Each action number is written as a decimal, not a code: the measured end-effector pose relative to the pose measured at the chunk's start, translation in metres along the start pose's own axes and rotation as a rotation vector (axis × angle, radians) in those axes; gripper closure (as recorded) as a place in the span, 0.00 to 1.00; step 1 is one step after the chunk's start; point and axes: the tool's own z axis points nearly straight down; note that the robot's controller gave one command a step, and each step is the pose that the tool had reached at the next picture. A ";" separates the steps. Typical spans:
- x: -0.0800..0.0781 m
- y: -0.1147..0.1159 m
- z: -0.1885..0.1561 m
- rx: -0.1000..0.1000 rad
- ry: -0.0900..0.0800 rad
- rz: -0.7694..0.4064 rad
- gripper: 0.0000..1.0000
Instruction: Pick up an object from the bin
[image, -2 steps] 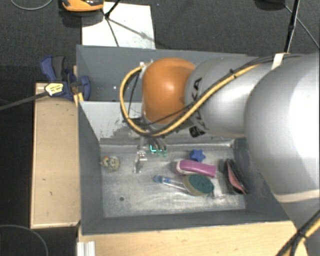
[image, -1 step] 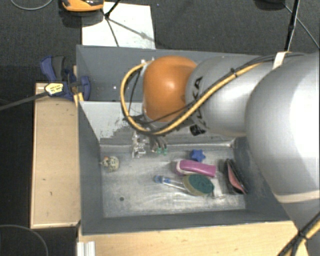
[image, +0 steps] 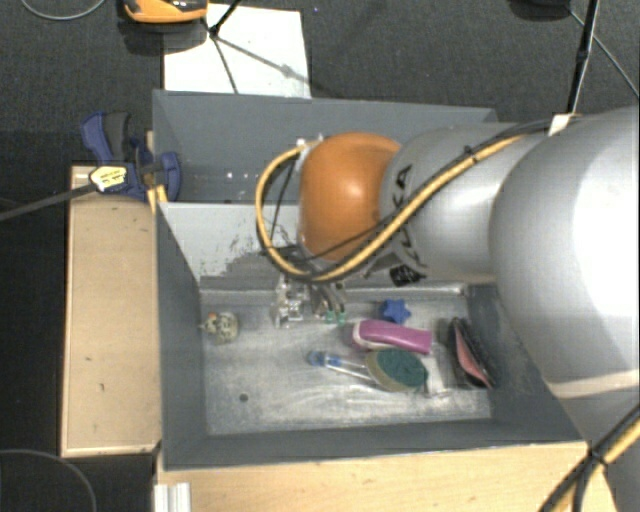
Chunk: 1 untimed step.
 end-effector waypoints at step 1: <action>-0.009 -0.016 -0.001 0.000 -0.008 -0.733 1.00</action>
Offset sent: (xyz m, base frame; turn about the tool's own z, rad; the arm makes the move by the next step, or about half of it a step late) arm 0.0070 -0.0162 -0.0001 -0.7347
